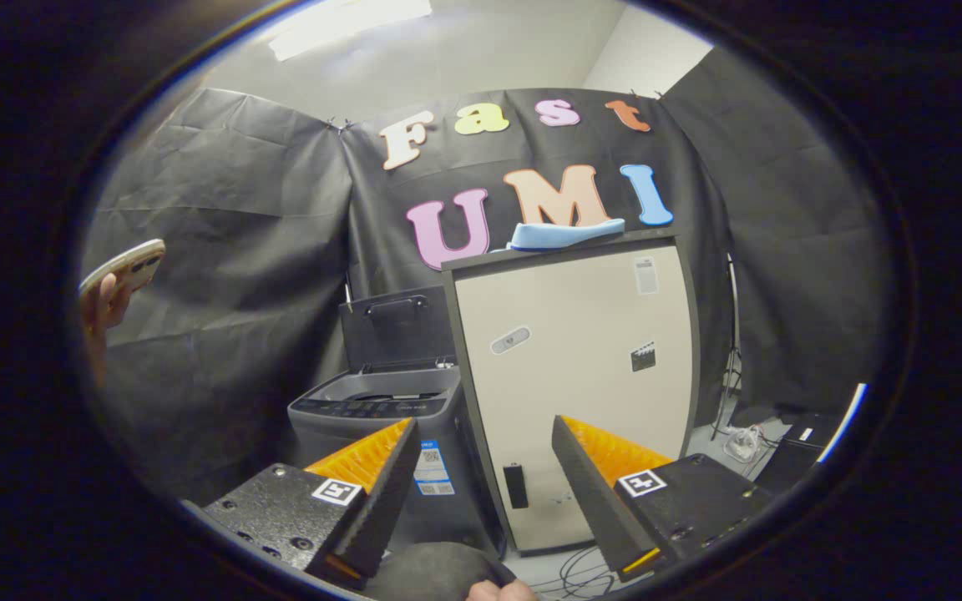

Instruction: Put the clothes into the washing machine and then close the washing machine lid.

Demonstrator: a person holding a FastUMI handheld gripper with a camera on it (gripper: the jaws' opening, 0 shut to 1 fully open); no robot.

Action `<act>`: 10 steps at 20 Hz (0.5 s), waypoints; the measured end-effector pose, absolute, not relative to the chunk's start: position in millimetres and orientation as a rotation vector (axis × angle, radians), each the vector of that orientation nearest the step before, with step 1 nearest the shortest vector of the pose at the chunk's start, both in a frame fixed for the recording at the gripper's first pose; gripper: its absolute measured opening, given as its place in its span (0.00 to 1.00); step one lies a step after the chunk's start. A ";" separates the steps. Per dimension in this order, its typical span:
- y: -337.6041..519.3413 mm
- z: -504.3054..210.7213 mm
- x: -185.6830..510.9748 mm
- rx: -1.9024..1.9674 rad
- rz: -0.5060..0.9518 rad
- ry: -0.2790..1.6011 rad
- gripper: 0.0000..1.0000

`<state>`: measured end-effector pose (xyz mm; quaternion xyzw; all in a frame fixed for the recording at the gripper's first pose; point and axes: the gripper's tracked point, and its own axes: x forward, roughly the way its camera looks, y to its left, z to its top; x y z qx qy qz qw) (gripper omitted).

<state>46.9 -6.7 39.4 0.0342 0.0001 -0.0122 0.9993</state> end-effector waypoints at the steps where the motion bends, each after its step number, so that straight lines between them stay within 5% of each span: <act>1: -6.8 42.3 51.1 0.071 -0.029 0.001 0.96; 10: 2.0 70.0 86.2 0.036 -0.048 0.014 0.96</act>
